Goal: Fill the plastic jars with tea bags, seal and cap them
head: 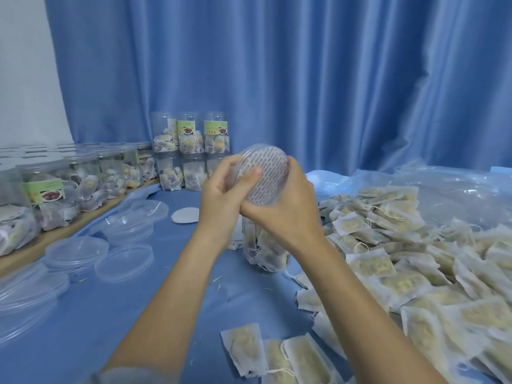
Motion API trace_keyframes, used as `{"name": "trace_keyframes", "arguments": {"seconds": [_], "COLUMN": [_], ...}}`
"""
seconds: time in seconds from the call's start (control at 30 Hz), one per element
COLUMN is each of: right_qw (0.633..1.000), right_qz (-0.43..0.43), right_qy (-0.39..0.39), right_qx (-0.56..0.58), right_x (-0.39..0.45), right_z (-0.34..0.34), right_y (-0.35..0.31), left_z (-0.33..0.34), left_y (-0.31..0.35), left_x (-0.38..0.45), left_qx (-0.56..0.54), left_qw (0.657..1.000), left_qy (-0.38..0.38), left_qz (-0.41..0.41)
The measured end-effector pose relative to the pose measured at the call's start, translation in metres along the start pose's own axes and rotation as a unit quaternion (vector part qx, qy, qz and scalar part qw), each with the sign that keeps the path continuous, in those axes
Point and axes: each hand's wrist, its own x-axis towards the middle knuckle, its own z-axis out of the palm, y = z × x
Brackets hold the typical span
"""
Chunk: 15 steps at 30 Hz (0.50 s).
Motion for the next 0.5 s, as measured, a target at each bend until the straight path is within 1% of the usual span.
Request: {"name": "trace_keyframes", "arguments": {"seconds": [0.03, 0.07, 0.1, 0.13, 0.17, 0.2, 0.23, 0.27, 0.3, 0.33, 0.37, 0.4, 0.43, 0.5], "right_qw": [1.000, 0.999, 0.998, 0.997, 0.995, 0.993, 0.991, 0.987, 0.984, 0.980, 0.975, 0.971, 0.969, 0.967], "right_qz": [0.008, 0.021, 0.036, 0.046, 0.056, 0.069, 0.086, 0.109, 0.134, 0.158, 0.179, 0.197, 0.209, 0.216], "right_qy": [0.009, 0.011, 0.012, 0.018, 0.027, 0.033, 0.036, 0.036, 0.032, 0.025, 0.017, 0.011, 0.007, 0.000], "right_qx": [0.019, 0.038, 0.052, 0.062, 0.073, 0.085, 0.100, 0.110, 0.116, 0.123, 0.130, 0.134, 0.135, 0.134], "right_x": [0.002, 0.003, 0.005, 0.006, 0.006, 0.006, 0.007, 0.009, 0.010, 0.011, 0.012, 0.012, 0.011, 0.010], "right_z": [-0.005, -0.009, -0.012, -0.015, -0.017, -0.018, -0.019, -0.021, -0.022, -0.024, -0.025, -0.025, -0.024, -0.022], "right_y": [0.002, 0.004, 0.007, 0.009, 0.011, 0.013, 0.015, 0.017, 0.019, 0.021, 0.022, 0.023, 0.024, 0.023], "left_z": [0.001, 0.001, 0.001, 0.002, 0.005, 0.006, 0.005, 0.004, 0.003, 0.001, 0.001, 0.002, 0.004, 0.011], "left_y": [0.004, 0.007, 0.008, 0.008, 0.006, 0.002, -0.006, -0.014, -0.025, -0.039, -0.052, -0.063, -0.072, -0.082], "left_x": [0.001, 0.004, 0.006, 0.010, 0.013, 0.017, 0.019, 0.021, 0.021, 0.019, 0.016, 0.012, 0.009, 0.006], "left_qx": [0.026, 0.041, 0.040, 0.022, 0.012, 0.031, 0.078, 0.142, 0.217, 0.278, 0.312, 0.320, 0.315, 0.314], "left_qw": [0.998, 0.994, 0.991, 0.992, 0.997, 0.999, 0.995, 0.985, 0.973, 0.958, 0.943, 0.934, 0.933, 0.935], "left_qy": [-0.049, -0.097, -0.122, -0.112, -0.061, 0.010, 0.069, 0.094, 0.072, 0.017, -0.036, -0.070, -0.077, -0.025], "left_qz": [0.002, -0.014, -0.038, -0.054, -0.044, -0.016, 0.001, -0.002, -0.027, -0.067, -0.110, -0.143, -0.158, -0.161]}}
